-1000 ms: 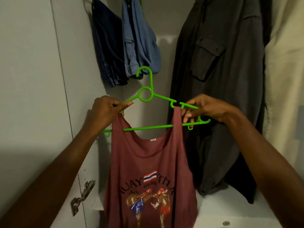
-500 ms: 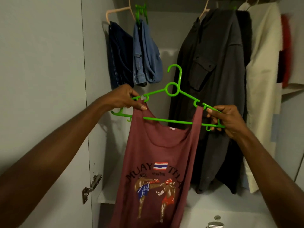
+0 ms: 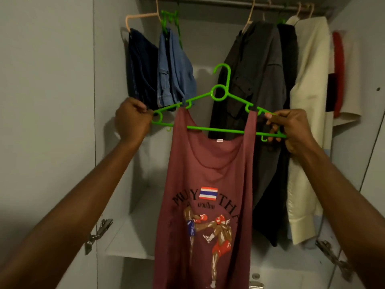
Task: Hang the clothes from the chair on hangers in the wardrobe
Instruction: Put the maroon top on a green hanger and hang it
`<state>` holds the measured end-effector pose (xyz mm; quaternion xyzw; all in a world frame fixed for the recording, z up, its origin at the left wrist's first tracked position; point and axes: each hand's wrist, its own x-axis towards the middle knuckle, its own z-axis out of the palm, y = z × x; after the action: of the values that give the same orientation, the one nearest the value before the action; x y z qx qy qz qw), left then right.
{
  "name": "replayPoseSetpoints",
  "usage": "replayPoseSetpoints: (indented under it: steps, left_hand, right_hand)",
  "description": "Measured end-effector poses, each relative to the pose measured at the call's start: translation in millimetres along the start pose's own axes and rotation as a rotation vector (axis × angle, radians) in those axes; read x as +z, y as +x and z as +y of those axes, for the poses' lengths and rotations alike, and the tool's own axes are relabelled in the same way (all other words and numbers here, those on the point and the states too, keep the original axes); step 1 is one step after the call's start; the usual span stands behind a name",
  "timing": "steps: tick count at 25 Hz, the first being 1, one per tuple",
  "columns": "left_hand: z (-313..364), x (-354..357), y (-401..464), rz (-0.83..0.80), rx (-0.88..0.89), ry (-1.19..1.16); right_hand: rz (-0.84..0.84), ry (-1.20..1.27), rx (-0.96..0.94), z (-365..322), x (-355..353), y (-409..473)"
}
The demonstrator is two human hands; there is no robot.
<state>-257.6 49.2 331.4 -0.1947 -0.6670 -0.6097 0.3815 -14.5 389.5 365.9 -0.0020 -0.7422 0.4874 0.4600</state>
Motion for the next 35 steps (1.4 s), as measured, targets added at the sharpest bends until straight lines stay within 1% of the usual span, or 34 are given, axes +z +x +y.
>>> replayPoseSetpoints:
  steps: [1,2,3,4,5,6,7,10,12,15,17,19,22,25,29,31,33,35]
  left_hand:
    - [-5.1,1.6,-15.8,-0.008,-0.067,-0.046]
    - [-9.7,6.6,-34.3,-0.164,-0.187,-0.160]
    - [-14.0,13.2,-53.5,-0.416,-0.315,-0.264]
    - [-19.3,19.7,-71.2,-0.671,-0.387,-0.300]
    - [-28.0,26.1,-85.1,-0.860,-0.397,-0.295]
    - [-35.7,31.5,-95.0,-0.976,-0.386,-0.286]
    - [-43.8,36.0,-100.2,-1.025,-0.374,-0.291]
    - [-72.3,37.5,-88.6,-1.037,-0.394,-0.341]
    - [-87.2,36.2,-71.6,-1.051,-0.381,-0.327]
    - [-97.3,31.9,-53.1,-1.080,-0.373,-0.223]
    - [-104.1,34.0,-46.2,-1.098,-0.279,-0.079]
    - [-110.1,35.7,-41.7,-1.061,-0.223,-0.016]
    - [-118.7,44.7,-42.5,-0.978,-0.225,-0.037]
    - [-123.4,60.5,-52.5,-0.949,-0.290,-0.122]
    - [-121.6,81.2,-63.2,-0.916,-0.498,-0.267]
    - [-117.7,91.9,-65.3,-0.881,-0.583,-0.302]
    - [-109.7,101.6,-63.9,-0.820,-0.626,-0.304]
    - [-100.4,111.0,-61.2,-0.760,-0.621,-0.289]
  right_hand:
    - [0.013,0.001,-0.001,-3.4,-2.5,2.4]
    - [0.024,0.002,0.000,-6.5,-4.7,4.7]
    - [0.031,0.000,0.003,-10.1,-7.2,7.6]
    - [0.032,-0.004,0.011,-13.9,-9.6,9.9]
    - [0.030,-0.010,0.018,-17.2,-11.1,11.4]
    - [0.028,-0.015,0.021,-20.3,-12.7,12.6]
    - [0.030,-0.025,0.022,-22.2,-15.3,13.7]
    - [0.047,-0.078,0.015,-20.5,-27.5,15.4]
    - [0.097,-0.075,0.007,-19.7,-38.1,13.6]
    - [0.127,-0.076,0.029,-20.7,-43.5,9.0]
    - [0.144,-0.085,0.026,-27.6,-44.4,7.0]
    - [0.148,-0.107,-0.012,-38.3,-45.0,8.4]
    - [0.146,-0.174,-0.074,-60.9,-39.8,10.4]
    - [0.158,-0.241,-0.079,-81.8,-31.8,10.4]
    - [0.223,-0.328,-0.049,-102.8,-27.4,9.3]
    - [0.256,-0.379,-0.055,-114.6,-26.4,6.1]
    - [0.287,-0.442,-0.077,-126.0,-26.3,3.7]
    - [0.321,-0.497,-0.106,-137.2,-27.6,2.6]
